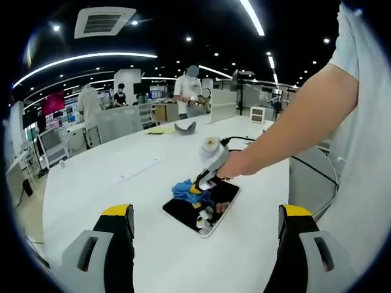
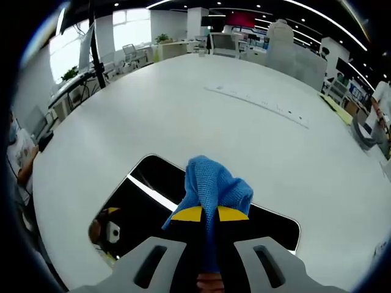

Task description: Wipe the mirror surface with the cleaning cloth until all visible marks leave the cleaned area.

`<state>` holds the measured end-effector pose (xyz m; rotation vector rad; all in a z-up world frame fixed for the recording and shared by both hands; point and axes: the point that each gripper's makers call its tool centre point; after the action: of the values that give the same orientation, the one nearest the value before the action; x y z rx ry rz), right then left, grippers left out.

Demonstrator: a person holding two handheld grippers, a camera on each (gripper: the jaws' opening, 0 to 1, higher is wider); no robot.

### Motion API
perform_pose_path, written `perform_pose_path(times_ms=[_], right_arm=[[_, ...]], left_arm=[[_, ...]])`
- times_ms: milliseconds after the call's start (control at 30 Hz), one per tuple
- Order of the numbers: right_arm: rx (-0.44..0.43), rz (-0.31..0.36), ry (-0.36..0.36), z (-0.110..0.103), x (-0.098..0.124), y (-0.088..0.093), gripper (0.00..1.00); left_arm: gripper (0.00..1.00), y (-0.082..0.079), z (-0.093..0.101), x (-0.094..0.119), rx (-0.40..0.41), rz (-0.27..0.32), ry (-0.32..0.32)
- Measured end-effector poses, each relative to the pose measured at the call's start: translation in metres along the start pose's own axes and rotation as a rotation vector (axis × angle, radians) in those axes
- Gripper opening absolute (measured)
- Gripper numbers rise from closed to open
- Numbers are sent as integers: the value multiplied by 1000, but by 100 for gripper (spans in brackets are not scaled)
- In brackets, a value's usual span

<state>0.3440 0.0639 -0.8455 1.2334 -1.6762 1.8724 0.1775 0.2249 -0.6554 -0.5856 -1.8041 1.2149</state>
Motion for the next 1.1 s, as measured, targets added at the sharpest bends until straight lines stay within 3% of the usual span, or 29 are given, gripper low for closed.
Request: perform_pose_path(times_ms=[367, 467, 567, 733, 1100], right_arm=[[-21, -5, 11, 0, 0, -1, 2], [18, -6, 14, -2, -2, -3, 2], [-52, 4, 13, -1, -4, -5, 2], [-8, 5, 14, -4, -6, -8, 2], [-3, 16, -21, -13, -11, -13, 2]], left_arm=[[99, -3, -13, 9, -16, 4, -35], [99, -2, -11, 9, -9, 5, -36], [99, 0, -8, 9, 0, 2, -28], [99, 2, -8, 9, 4, -8, -28], [99, 1, -3, 15, -1, -16, -35]])
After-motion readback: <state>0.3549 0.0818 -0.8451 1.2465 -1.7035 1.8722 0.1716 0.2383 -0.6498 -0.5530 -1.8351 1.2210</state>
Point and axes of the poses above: the point that each gripper's makers call its tool centre point, and the gripper's own axes: x roughly backward along the fingers, z roughly to its right, y roughly out of its underside, and after that the axes turned 12 degrees about -x, right-handed
